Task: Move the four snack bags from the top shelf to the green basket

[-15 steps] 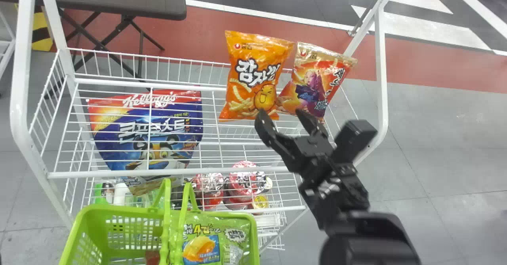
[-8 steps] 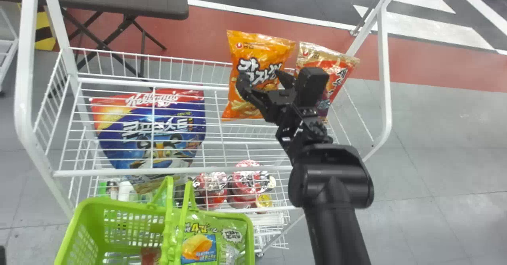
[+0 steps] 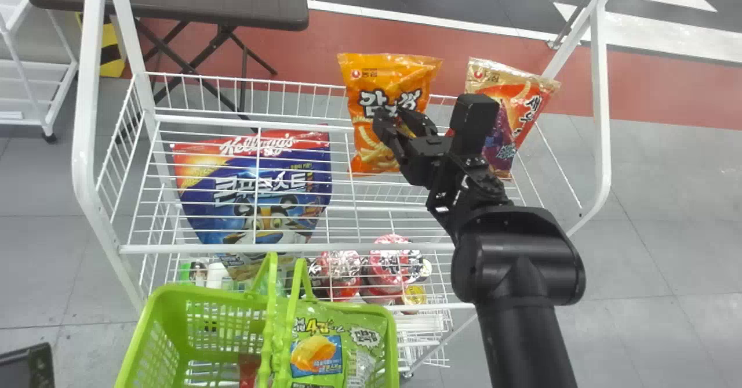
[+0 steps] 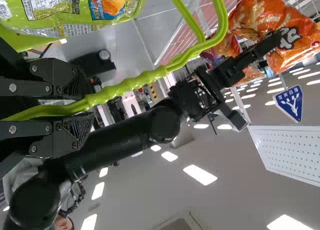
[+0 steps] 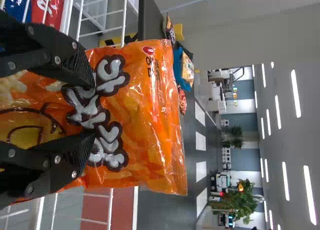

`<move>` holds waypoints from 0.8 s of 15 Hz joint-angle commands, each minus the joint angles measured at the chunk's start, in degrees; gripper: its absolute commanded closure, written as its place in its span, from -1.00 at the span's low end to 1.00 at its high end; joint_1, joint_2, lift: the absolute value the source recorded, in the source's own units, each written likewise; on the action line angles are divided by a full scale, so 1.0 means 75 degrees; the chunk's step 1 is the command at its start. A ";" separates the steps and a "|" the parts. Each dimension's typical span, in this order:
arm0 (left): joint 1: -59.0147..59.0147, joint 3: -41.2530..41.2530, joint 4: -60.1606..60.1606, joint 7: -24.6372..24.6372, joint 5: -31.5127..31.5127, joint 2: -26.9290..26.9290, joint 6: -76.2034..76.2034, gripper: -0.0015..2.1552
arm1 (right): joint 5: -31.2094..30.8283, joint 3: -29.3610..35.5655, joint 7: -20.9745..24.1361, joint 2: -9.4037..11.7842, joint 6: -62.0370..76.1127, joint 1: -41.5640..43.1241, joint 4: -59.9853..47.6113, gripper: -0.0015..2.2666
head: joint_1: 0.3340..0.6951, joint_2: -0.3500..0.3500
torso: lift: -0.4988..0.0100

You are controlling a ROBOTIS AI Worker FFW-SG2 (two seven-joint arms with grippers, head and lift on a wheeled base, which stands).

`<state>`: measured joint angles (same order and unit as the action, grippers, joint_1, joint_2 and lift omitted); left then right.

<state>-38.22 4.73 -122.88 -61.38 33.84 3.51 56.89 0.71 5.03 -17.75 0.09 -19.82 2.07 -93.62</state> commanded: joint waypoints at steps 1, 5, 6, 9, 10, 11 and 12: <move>0.0034 -0.0021 0.0002 0.0016 0.0000 0.0000 0.0027 -0.08 | 0.0245 0.0091 0.0000 -0.0019 -0.0423 -0.0241 -0.0514 0.97 | 1.00 -0.75 | 0.96; 0.0057 -0.0010 -0.0022 0.0040 0.0000 0.0000 0.0051 -0.08 | 0.0339 0.0197 0.0000 -0.0019 -0.0774 -0.0721 -0.1299 0.97 | 1.00 -0.79 | 0.96; 0.0057 0.0002 -0.0022 0.0040 0.0000 0.0000 0.0074 -0.08 | 0.0351 0.0291 0.0000 -0.0019 -0.0868 -0.0850 -0.1522 0.97 | 1.00 -0.80 | 0.96; 0.0034 0.0014 -0.0057 0.0040 0.0012 0.0000 0.0074 -0.08 | 0.0726 0.0490 -0.0094 -0.0019 -0.1712 -0.1506 -0.2787 0.97 | 1.00 -0.84 | 0.96; 0.0022 0.0014 -0.0068 0.0040 0.0012 0.0000 0.0074 -0.08 | 0.0925 0.0548 -0.0106 -0.0019 -0.2134 -0.1799 -0.3432 0.97 | 1.00 -0.87 | 0.96; 0.0034 0.0025 -0.0068 0.0040 0.0012 0.0000 0.0074 -0.08 | 0.1089 0.0642 -0.0106 -0.0019 -0.2790 -0.2034 -0.4006 0.97 | 1.00 -0.88 | 0.96; 0.0045 0.0025 -0.0045 0.0040 0.0012 0.0000 0.0051 -0.08 | 0.1300 0.0783 -0.0106 -0.0019 -0.3774 -0.2233 -0.4686 0.97 | 1.00 -0.90 | 0.96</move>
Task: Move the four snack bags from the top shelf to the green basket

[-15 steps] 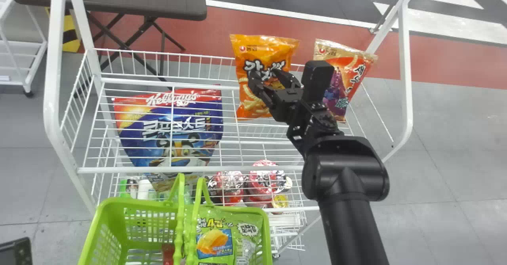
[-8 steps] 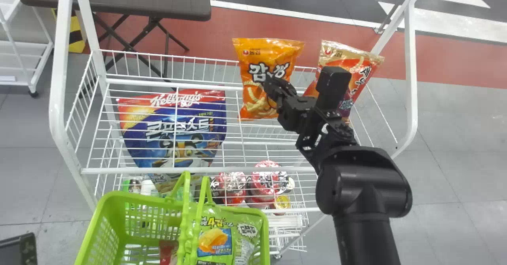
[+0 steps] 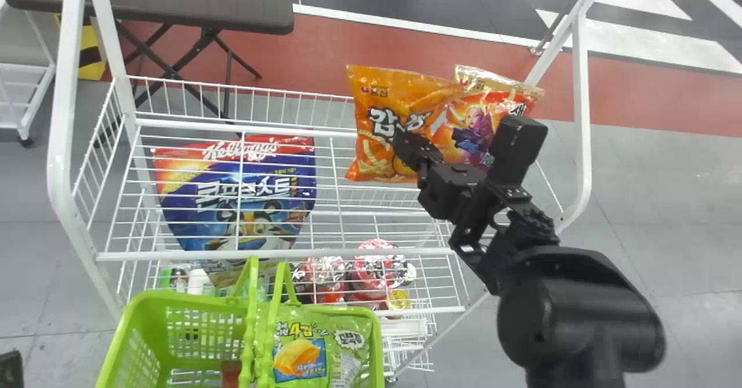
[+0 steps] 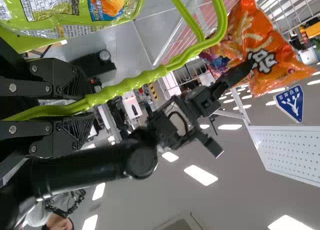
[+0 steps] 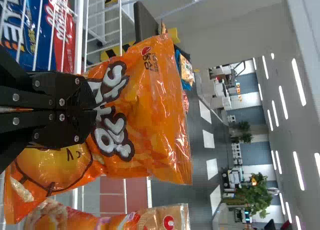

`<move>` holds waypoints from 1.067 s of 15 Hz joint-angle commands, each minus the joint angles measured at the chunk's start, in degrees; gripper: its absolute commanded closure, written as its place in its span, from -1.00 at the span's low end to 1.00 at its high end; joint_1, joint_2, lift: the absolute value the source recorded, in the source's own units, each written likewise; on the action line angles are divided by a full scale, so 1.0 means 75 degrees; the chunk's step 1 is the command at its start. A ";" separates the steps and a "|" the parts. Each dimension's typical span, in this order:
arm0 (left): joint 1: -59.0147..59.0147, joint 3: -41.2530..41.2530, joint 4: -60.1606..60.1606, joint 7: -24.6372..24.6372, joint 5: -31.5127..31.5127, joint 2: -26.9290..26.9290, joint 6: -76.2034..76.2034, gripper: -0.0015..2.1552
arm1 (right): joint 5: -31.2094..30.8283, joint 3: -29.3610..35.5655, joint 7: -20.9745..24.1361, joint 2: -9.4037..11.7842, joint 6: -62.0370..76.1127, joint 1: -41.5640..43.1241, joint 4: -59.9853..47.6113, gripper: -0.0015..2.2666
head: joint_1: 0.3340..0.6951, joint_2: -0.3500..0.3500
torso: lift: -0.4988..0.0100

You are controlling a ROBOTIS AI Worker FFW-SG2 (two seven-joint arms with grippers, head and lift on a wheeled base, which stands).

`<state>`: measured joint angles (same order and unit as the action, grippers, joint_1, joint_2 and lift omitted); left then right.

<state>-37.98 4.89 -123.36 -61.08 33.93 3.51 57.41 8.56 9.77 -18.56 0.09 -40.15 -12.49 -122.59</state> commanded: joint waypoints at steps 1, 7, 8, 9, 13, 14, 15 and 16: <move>0.0048 -0.0008 0.0030 0.0000 0.0000 0.0000 -0.0019 -0.08 | 0.0452 0.0279 0.0014 -0.0019 -0.2024 -0.0561 -0.1468 0.97 | 1.00 -0.91 | 0.96; 0.0224 0.0016 0.0182 0.0023 0.0012 -0.0070 -0.0042 -0.08 | 0.3570 0.2389 0.0014 -0.0019 -0.6657 -0.1803 -0.3577 0.97 | 1.00 -1.00 | 0.96; 0.0271 0.0004 0.0217 0.0058 0.0000 -0.0094 -0.0042 -0.08 | 0.4249 0.2693 -0.0033 -0.0019 -0.6657 -0.2061 -0.3612 0.97 | 1.00 -1.00 | 0.96; 0.0282 -0.0031 0.0229 0.0070 -0.0012 -0.0105 -0.0066 -0.08 | 0.4730 0.2869 -0.0092 -0.0019 -0.6657 -0.2260 -0.3612 0.97 | 1.00 -1.00 | 0.96; 0.0294 -0.0148 0.0276 0.0140 -0.0023 -0.0129 -0.0183 -0.08 | 0.6183 0.3326 -0.0478 -0.0019 -0.6657 -0.2553 -0.3425 0.97 | 1.00 -1.00 | 0.96; 0.0294 -0.0183 0.0288 0.0140 -0.0023 -0.0129 -0.0230 -0.08 | 0.6394 0.3303 -0.0478 -0.0019 -0.6657 -0.2659 -0.3272 0.97 | 1.00 -1.00 | 0.96; 0.0294 -0.0207 0.0288 0.0152 -0.0023 -0.0129 -0.0277 -0.08 | 0.6523 0.3232 -0.0478 -0.0019 -0.6657 -0.2694 -0.3050 0.97 | 1.00 -1.00 | 0.96; 0.0294 -0.0207 0.0288 0.0152 -0.0023 -0.0129 -0.0277 -0.08 | 0.6511 0.3033 -0.0432 -0.0019 -0.6657 -0.2764 -0.2827 0.97 | 1.00 -1.00 | 0.96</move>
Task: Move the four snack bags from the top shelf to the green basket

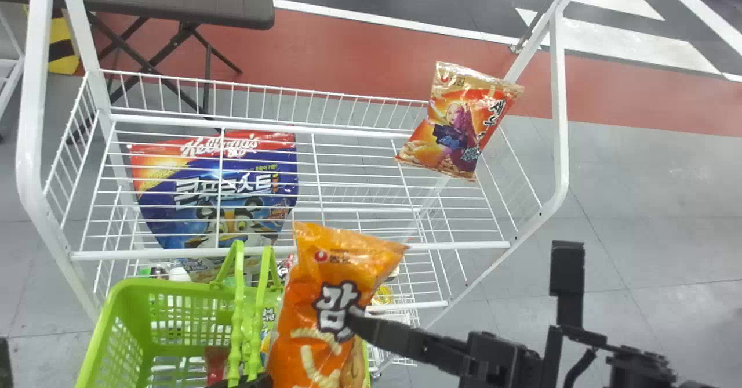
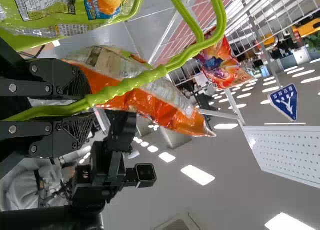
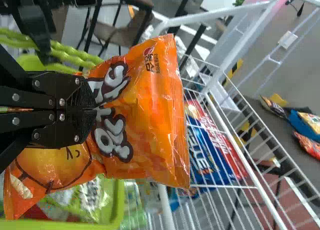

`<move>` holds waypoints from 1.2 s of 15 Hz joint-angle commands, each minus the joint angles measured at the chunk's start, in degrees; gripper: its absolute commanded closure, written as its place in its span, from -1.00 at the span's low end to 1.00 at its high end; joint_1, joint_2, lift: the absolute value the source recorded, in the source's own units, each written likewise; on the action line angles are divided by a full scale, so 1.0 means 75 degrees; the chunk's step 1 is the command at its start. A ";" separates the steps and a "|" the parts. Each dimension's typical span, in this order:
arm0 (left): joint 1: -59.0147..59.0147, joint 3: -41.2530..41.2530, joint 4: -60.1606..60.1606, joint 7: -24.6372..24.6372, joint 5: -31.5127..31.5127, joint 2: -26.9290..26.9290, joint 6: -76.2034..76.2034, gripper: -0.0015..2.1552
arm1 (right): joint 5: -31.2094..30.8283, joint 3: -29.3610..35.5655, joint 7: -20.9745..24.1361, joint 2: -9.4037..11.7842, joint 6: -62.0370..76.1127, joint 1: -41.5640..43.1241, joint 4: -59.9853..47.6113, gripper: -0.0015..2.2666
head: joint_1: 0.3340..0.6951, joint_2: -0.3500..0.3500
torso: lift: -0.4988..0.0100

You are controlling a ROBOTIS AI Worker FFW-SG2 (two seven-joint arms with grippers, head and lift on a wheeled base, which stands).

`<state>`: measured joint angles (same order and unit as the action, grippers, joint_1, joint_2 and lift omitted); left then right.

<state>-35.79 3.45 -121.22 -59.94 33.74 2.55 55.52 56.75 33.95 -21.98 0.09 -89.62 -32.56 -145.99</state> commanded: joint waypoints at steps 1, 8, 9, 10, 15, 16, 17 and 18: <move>0.0002 -0.0026 0.0014 0.0000 0.0001 0.0000 -0.0049 -0.08 | 0.0051 -0.0355 0.0036 -0.0019 -0.0062 -0.0182 0.0516 0.97 | 1.00 -1.00 | 0.96; -0.0057 -0.0120 -0.0068 -0.0035 0.0036 0.0024 -0.0049 -0.08 | -0.1519 -0.1574 0.0399 -0.0019 -0.0062 -0.0288 0.1313 0.98 | 1.00 -0.97 | 0.96; -0.0092 -0.0120 -0.0103 -0.0059 0.0036 0.0035 -0.0049 -0.08 | -0.1719 -0.1750 0.0493 -0.0019 -0.0062 -0.0077 0.1465 0.97 | 1.00 -0.97 | 0.96; -0.0139 -0.0120 -0.0162 -0.0059 0.0036 0.0047 -0.0049 -0.08 | -0.1941 -0.1996 0.0692 -0.0019 -0.0062 0.0111 0.1582 0.97 | 1.00 -0.98 | 0.96; -0.0326 -0.0120 -0.0419 -0.0082 0.0048 0.0094 -0.0025 -0.08 | -0.2973 -0.2957 0.1032 -0.0019 0.1360 0.0662 0.2098 -0.18 | 1.00 -0.84 | 0.96; -0.0326 -0.0120 -0.0431 -0.0082 0.0036 0.0106 -0.0002 -0.08 | -0.2949 -0.3015 0.0903 -0.0019 0.1360 0.0826 0.2332 -0.66 | 1.00 -0.79 | 0.96; -0.0338 -0.0120 -0.0431 -0.0070 0.0036 0.0094 -0.0002 -0.08 | -0.2879 -0.3109 0.0856 -0.0019 0.1314 0.0884 0.2449 -0.87 | 1.00 -0.75 | 0.96; -0.0326 -0.0120 -0.0431 -0.0059 0.0036 0.0094 -0.0002 -0.08 | -0.2715 -0.3179 0.0762 -0.0019 0.1243 0.0849 0.2484 -0.89 | 1.00 -0.72 | 0.96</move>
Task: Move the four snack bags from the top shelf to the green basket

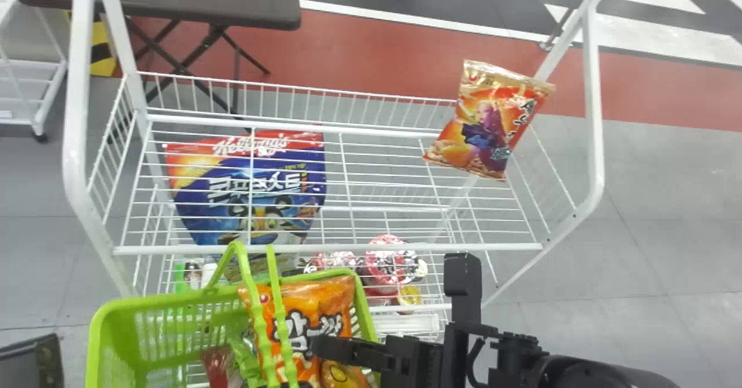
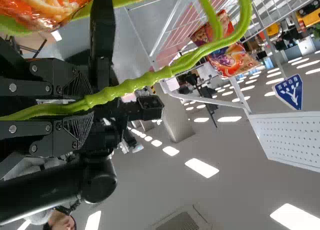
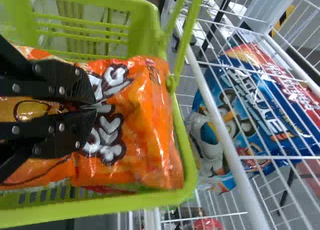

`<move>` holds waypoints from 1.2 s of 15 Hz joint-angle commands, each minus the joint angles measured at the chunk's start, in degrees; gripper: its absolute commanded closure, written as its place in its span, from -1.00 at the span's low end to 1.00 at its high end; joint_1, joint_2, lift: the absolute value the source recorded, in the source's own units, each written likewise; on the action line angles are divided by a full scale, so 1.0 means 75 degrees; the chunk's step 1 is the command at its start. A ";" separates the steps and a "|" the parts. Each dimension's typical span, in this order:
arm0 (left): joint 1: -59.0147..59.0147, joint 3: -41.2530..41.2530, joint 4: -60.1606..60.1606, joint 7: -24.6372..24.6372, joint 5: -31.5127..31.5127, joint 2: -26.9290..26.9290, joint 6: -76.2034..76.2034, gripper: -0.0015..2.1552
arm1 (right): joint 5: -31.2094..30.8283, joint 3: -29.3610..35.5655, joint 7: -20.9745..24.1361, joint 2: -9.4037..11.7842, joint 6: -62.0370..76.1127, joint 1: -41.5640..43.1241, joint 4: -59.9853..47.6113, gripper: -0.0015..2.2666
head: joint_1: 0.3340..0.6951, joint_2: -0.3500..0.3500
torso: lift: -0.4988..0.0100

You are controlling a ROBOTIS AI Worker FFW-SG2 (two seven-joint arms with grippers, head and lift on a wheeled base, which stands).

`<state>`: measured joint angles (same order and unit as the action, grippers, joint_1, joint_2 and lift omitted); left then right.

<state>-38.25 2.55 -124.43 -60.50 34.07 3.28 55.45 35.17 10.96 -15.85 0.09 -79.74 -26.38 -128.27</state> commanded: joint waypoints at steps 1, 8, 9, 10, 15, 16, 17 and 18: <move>0.0015 -0.0012 -0.0003 0.0051 -0.0020 0.0008 0.0007 -0.08 | 0.0432 -0.0184 -0.0148 -0.0019 -0.0097 -0.0080 0.0099 -0.89 | 1.00 -0.67 | 0.96; 0.0097 -0.0012 0.0009 0.0110 -0.0067 -0.0015 0.0054 -0.08 | -0.0177 -0.0020 -0.0148 -0.0019 0.0793 -0.0701 -0.0991 -0.86 | 1.00 -0.43 | 0.96; 0.0108 -0.0012 0.0009 0.0110 -0.0078 -0.0015 0.0054 -0.08 | -0.0212 0.0156 -0.0148 -0.0019 0.0911 -0.0701 -0.0991 -0.86 | 1.00 -0.57 | 0.96; 0.0120 -0.0012 0.0021 0.0133 -0.0078 -0.0027 0.0078 -0.08 | -0.0295 0.0285 -0.0148 -0.0019 0.1051 -0.0701 -0.1014 -0.86 | 1.00 -0.64 | 0.96; 0.0143 -0.0083 0.0021 0.0169 -0.0160 -0.0062 0.0078 -0.08 | -0.1232 0.0344 -0.0160 -0.0019 0.3653 -0.0701 -0.1073 -0.86 | 1.00 -0.93 | 0.96; 0.0143 -0.0118 0.0032 0.0169 -0.0160 -0.0062 0.0078 -0.08 | -0.1630 0.0297 -0.0160 -0.0019 0.4567 -0.0619 -0.0968 -0.86 | 1.00 -0.97 | 0.96; 0.0143 -0.0118 0.0032 0.0157 -0.0160 -0.0062 0.0101 -0.08 | -0.1994 0.0250 -0.0183 -0.0019 0.5270 -0.0420 -0.0804 -0.88 | 1.00 -1.00 | 0.96; 0.0143 -0.0118 0.0032 0.0157 -0.0172 -0.0050 0.0101 -0.08 | -0.2416 0.0238 -0.0206 -0.0019 0.5950 -0.0080 -0.0487 -0.90 | 1.00 -1.00 | 0.96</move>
<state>-37.18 1.72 -124.21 -59.29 32.85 2.83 56.13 21.40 13.05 -17.33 0.09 -42.95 -29.79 -134.49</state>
